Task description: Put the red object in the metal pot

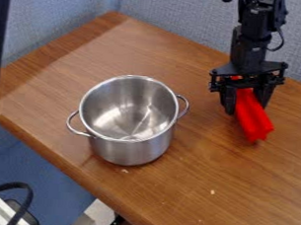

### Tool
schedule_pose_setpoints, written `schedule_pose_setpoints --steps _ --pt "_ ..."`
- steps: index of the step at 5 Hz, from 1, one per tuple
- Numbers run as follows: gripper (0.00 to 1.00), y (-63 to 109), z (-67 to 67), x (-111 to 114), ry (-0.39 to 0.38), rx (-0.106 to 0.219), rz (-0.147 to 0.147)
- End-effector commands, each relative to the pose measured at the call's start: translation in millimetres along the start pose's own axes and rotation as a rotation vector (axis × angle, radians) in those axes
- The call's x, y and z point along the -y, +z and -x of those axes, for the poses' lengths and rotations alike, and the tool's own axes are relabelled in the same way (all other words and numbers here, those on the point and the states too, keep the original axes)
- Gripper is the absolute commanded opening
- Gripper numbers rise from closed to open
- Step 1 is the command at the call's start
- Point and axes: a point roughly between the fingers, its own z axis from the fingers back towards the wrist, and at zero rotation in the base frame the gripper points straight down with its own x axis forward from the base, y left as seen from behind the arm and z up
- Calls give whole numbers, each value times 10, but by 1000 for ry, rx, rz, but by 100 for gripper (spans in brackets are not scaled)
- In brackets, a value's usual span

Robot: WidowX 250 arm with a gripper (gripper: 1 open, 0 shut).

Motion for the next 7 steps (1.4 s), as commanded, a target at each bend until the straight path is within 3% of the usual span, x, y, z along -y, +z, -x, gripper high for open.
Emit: schedule_pose_setpoints --steps 1,5,7 --pt "0 164 -134 114 -42 44 47" --pt "0 -78 -269 205 -179 50 45" --pt "0 -123 -353 132 -188 65 42"
